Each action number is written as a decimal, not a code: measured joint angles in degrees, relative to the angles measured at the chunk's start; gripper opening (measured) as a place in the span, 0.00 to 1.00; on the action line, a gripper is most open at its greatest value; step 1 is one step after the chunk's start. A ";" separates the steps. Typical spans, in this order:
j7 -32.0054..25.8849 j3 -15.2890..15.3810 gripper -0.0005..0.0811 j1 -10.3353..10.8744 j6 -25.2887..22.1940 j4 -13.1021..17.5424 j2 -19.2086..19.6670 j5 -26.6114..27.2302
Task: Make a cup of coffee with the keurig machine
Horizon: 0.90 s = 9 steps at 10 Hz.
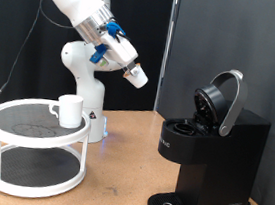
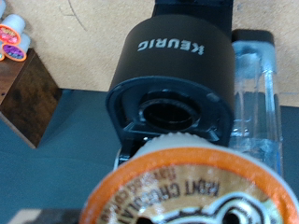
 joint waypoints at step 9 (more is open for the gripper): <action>3.76 7.69 0.44 2.72 2.64 1.54 2.32 2.19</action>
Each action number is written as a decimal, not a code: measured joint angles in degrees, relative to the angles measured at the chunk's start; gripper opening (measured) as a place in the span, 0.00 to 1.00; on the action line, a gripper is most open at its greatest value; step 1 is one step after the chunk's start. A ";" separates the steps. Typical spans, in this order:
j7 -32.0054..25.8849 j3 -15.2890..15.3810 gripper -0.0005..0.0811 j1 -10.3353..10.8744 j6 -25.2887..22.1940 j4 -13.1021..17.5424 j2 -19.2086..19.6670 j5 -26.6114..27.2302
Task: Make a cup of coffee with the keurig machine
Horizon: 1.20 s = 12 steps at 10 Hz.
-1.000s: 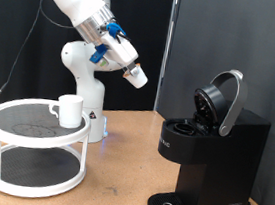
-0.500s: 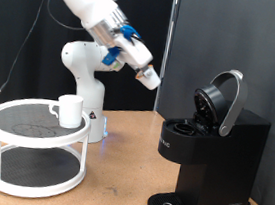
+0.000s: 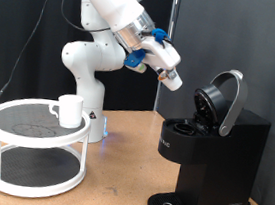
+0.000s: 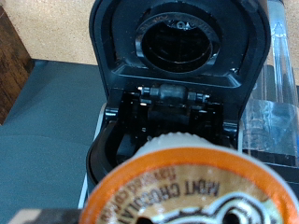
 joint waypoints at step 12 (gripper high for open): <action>5.63 5.34 0.44 0.48 2.97 0.89 5.43 -1.52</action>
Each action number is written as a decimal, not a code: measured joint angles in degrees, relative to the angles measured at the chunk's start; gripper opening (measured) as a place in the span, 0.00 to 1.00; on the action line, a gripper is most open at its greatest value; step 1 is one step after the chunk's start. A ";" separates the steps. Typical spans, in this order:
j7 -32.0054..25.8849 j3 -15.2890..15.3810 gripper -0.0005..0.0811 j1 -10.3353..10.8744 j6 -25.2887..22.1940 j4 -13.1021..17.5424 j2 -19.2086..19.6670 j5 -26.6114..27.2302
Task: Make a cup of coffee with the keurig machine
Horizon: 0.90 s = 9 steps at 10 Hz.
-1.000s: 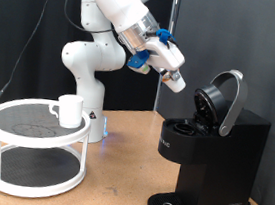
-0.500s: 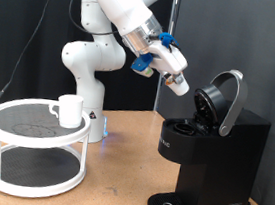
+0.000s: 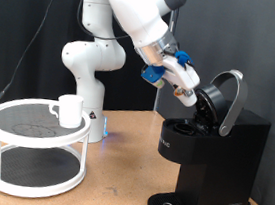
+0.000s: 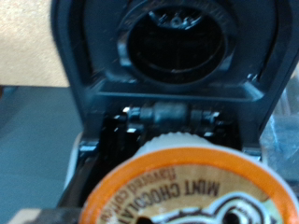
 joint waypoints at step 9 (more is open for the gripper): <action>2.76 2.75 0.44 0.00 7.28 -1.94 3.98 -1.76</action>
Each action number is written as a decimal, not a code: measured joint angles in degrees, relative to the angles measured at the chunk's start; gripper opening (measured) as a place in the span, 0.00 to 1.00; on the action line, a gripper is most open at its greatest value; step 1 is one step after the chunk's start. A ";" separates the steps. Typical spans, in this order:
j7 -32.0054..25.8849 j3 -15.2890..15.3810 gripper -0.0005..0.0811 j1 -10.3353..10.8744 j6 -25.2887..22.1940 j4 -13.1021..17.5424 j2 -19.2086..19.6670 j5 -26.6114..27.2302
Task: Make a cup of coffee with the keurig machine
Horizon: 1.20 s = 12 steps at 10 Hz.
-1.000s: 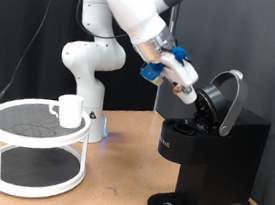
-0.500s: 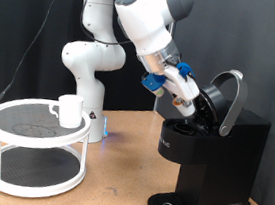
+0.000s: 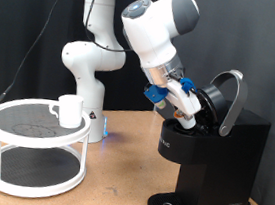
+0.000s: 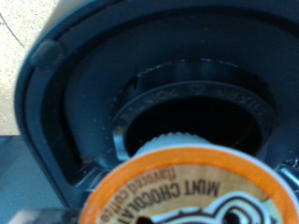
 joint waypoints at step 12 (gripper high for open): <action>-0.09 0.76 0.76 -0.01 2.58 -2.18 0.74 -0.87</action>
